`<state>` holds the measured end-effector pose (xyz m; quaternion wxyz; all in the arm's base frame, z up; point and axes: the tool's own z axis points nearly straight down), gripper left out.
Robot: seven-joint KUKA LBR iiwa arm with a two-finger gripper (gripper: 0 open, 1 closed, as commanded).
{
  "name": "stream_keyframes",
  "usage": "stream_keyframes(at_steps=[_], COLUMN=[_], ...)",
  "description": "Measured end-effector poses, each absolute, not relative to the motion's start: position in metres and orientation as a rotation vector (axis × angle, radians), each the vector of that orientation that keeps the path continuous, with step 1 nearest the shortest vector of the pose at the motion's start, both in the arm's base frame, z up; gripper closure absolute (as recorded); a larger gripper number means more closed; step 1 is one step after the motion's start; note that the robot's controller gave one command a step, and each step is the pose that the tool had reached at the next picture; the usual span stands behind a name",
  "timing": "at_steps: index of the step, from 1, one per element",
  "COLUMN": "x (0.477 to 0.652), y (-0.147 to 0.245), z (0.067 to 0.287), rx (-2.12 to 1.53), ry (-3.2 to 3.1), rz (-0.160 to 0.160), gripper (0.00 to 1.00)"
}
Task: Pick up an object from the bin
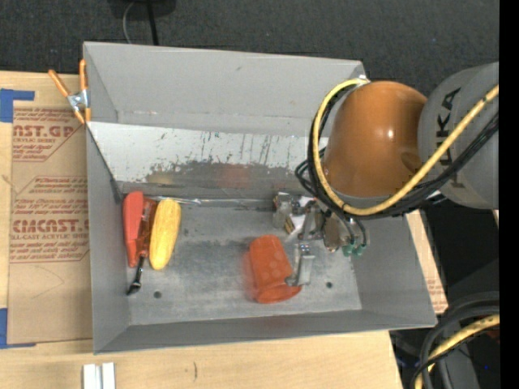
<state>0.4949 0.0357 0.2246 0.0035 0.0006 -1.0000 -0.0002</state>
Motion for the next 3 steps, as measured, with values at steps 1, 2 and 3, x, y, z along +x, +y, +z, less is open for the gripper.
stream_keyframes(at_steps=[1,2,3], x=[0.496,0.522,0.493], y=[0.036,0.047,0.0], z=[0.229,0.187,0.112], rx=[0.0,-0.041,0.268], ry=[-3.143,-3.146,-3.132], rz=[-0.001,-0.003,-0.002], gripper=[0.0,0.0,1.0])
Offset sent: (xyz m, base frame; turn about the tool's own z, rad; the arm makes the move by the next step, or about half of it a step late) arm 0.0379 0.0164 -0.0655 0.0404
